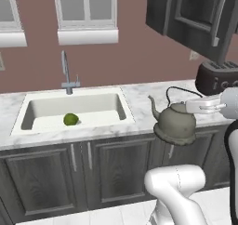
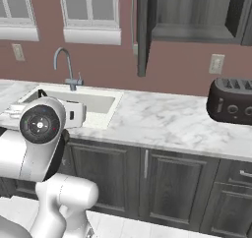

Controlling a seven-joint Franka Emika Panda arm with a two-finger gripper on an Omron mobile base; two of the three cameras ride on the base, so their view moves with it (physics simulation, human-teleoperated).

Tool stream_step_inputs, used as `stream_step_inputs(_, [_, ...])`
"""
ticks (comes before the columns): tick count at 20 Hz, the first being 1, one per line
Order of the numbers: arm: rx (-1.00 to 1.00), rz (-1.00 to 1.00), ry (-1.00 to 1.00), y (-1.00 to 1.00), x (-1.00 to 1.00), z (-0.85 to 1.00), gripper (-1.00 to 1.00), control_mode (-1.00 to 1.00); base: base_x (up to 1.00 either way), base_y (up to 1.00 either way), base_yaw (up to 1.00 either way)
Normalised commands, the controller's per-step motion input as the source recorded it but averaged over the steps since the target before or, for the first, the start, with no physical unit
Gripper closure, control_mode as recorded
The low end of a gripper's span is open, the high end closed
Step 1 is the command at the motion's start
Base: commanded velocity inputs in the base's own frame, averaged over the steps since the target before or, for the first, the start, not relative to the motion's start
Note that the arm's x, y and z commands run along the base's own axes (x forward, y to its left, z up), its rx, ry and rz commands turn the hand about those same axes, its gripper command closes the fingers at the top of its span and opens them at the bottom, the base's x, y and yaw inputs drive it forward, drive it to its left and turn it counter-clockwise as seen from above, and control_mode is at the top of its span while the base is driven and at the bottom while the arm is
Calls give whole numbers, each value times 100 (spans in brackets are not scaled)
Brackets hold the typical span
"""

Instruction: Open the cabinet, pick the kettle from the cabinet, and place it in the sink.

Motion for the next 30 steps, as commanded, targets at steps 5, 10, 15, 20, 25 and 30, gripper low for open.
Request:
stream_step_inputs(5, [0,0,0,0,0,0,100,100,16,65,-12])
stream_step_inputs(10, [0,0,0,0,0,0,100,100,30,60,-5])
stream_step_inputs(15, [0,0,0,0,0,0,100,100,38,58,0])
stream_step_inputs(20, [0,0,0,0,0,0,100,100,42,49,0])
stream_step_inputs(25, [0,0,0,0,0,0,100,100,45,34,1])
stream_step_inputs(30, [0,0,0,0,0,0,100,100,45,28,0])
